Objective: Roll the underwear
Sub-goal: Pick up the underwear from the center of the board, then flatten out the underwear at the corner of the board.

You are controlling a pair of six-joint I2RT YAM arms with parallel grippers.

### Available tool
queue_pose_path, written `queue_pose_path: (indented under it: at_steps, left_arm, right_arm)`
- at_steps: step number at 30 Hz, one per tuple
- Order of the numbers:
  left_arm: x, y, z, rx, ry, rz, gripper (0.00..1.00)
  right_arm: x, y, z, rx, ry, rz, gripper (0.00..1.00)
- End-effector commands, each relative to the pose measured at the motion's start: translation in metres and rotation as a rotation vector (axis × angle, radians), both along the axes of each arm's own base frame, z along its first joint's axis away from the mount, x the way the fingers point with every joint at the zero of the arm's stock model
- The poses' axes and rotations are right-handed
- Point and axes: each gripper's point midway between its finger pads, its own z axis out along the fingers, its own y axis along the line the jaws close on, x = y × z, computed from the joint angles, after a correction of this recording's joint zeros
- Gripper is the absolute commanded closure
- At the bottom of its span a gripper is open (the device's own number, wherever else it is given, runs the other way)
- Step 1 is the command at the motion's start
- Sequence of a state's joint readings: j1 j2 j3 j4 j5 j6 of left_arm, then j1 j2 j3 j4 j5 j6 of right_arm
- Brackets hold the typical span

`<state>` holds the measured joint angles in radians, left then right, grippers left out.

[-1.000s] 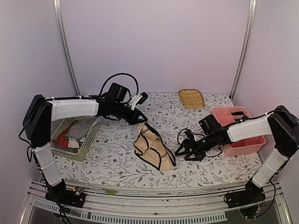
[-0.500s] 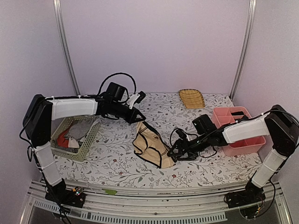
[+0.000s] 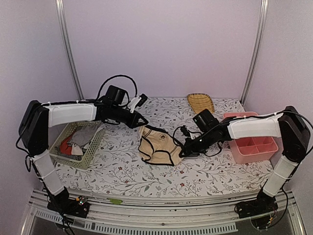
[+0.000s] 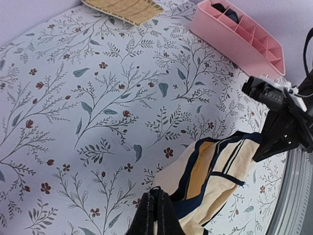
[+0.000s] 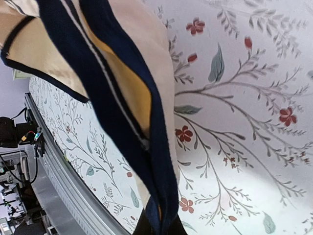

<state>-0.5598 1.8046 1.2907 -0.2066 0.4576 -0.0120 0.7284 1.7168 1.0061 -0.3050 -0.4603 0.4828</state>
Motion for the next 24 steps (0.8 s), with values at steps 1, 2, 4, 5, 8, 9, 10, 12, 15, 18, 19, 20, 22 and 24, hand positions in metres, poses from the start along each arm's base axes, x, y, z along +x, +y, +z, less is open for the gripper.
queue_pose_path:
  at_steps: [1, 2, 4, 5, 8, 9, 10, 12, 15, 18, 19, 20, 22, 24]
  left_arm:
    - [0.004, 0.028, 0.065, -0.047, -0.169, 0.056, 1.00]
    - [0.001, 0.032, 0.076, -0.047, -0.210, 0.056, 1.00]
    - [-0.008, 0.040, 0.103, -0.054, -0.298, 0.049, 1.00]
    - [-0.013, 0.044, 0.114, -0.058, -0.340, 0.042, 1.00]
    - [-0.044, 0.053, 0.147, -0.103, -0.470, -0.025, 1.00]
    - [-0.059, 0.055, 0.149, -0.116, -0.496, -0.061, 1.00]
    - [-0.073, 0.058, 0.157, -0.140, -0.534, -0.088, 1.00]
    - [-0.103, 0.063, 0.168, -0.194, -0.577, -0.139, 1.00]
    - [-0.140, 0.070, 0.169, -0.261, -0.540, -0.182, 1.00]
    - [-0.168, 0.074, 0.158, -0.310, -0.436, -0.186, 1.00]
    - [-0.171, 0.076, 0.153, -0.315, -0.409, -0.168, 1.00]
    - [-0.173, 0.078, 0.147, -0.318, -0.387, -0.149, 1.00]
    - [-0.169, 0.081, 0.134, -0.312, -0.358, -0.100, 1.00]
    - [-0.156, 0.082, 0.119, -0.283, -0.352, -0.045, 1.00]
  right_arm:
    - [0.017, -0.019, 0.050, -0.130, -0.150, 0.010, 1.00]
    - [0.016, -0.025, 0.053, -0.168, -0.150, 0.013, 1.00]
    - [0.022, -0.036, 0.067, -0.253, -0.182, 0.012, 1.00]
    - [0.023, -0.043, 0.071, -0.290, -0.193, 0.018, 1.00]
    - [0.017, -0.060, 0.090, -0.354, -0.207, 0.021, 1.00]
    - [0.013, -0.062, 0.097, -0.352, -0.204, 0.028, 1.00]
    - [0.006, -0.061, 0.107, -0.335, -0.202, 0.042, 1.00]
    - [-0.019, -0.055, 0.115, -0.302, -0.172, 0.107, 1.00]
    - [-0.068, -0.043, 0.118, -0.273, -0.089, 0.235, 1.00]
    - [-0.102, -0.033, 0.127, -0.205, 0.008, 0.302, 1.00]
    - [-0.107, -0.030, 0.131, -0.180, 0.029, 0.309, 1.00]
    - [-0.107, -0.029, 0.134, -0.172, 0.039, 0.305, 1.00]
    - [-0.101, -0.034, 0.128, -0.214, 0.060, 0.301, 1.00]
    - [-0.082, -0.042, 0.113, -0.281, 0.057, 0.275, 1.00]
